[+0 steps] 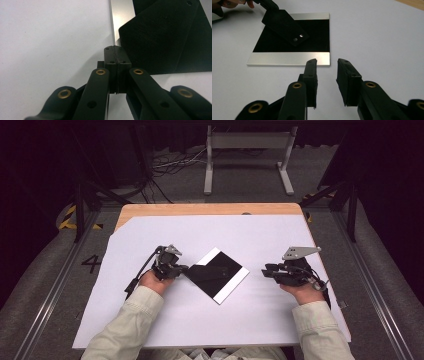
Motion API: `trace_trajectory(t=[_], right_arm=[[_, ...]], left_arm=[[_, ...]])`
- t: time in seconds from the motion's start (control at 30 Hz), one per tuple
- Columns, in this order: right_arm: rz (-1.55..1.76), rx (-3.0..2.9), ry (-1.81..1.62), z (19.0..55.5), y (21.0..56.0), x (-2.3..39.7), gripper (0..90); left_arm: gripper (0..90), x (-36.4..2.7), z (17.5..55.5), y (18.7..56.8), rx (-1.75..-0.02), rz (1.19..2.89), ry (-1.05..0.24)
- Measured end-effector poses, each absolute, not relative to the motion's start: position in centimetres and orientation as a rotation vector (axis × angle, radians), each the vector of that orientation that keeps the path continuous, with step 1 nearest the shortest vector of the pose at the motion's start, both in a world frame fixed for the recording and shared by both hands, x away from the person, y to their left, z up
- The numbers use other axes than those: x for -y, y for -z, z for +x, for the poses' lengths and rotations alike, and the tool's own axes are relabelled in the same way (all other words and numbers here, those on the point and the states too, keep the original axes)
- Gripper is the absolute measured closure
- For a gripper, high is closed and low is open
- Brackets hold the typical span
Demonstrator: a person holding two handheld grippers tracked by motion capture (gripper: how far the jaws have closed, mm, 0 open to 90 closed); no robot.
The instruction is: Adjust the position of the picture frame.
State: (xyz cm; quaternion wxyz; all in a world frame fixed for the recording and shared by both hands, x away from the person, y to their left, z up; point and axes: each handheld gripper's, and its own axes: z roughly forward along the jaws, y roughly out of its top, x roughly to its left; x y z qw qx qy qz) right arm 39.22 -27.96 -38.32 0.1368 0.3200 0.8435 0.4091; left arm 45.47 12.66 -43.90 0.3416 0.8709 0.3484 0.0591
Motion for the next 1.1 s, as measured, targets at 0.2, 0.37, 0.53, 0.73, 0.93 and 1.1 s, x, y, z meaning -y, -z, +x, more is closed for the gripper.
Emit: trace_trajectory(t=[0.2, 0.37, 0.53, 0.73, 0.93, 1.1], right_arm=[[0.921, -2.444, -1.184, 39.2, 38.4, 27.9, 69.0], [0.921, -2.446, -1.186, 39.3, 38.4, 27.9, 69.0], [0.920, -2.448, -1.186, 39.3, 38.4, 27.8, 69.1], [0.925, -2.453, -1.182, 39.3, 38.4, 27.8, 69.3], [0.941, -2.452, -1.176, 39.4, 38.4, 27.9, 69.6], [0.957, -2.449, -1.168, 39.4, 38.5, 27.9, 70.5]], left_arm=[[90.0, -12.8, 45.6, 43.9, -0.935, 2.273, -0.128], [90.0, -13.0, 45.8, 44.0, -0.922, 2.268, -0.059], [90.0, -11.9, 45.2, 43.9, -0.854, 2.312, -0.023], [90.0, -10.8, 44.7, 43.9, -0.800, 2.331, 0.040], [90.0, -9.2, 43.7, 43.9, -0.740, 2.353, 0.092], [90.0, -7.5, 42.7, 43.9, -0.667, 2.372, 0.127]])
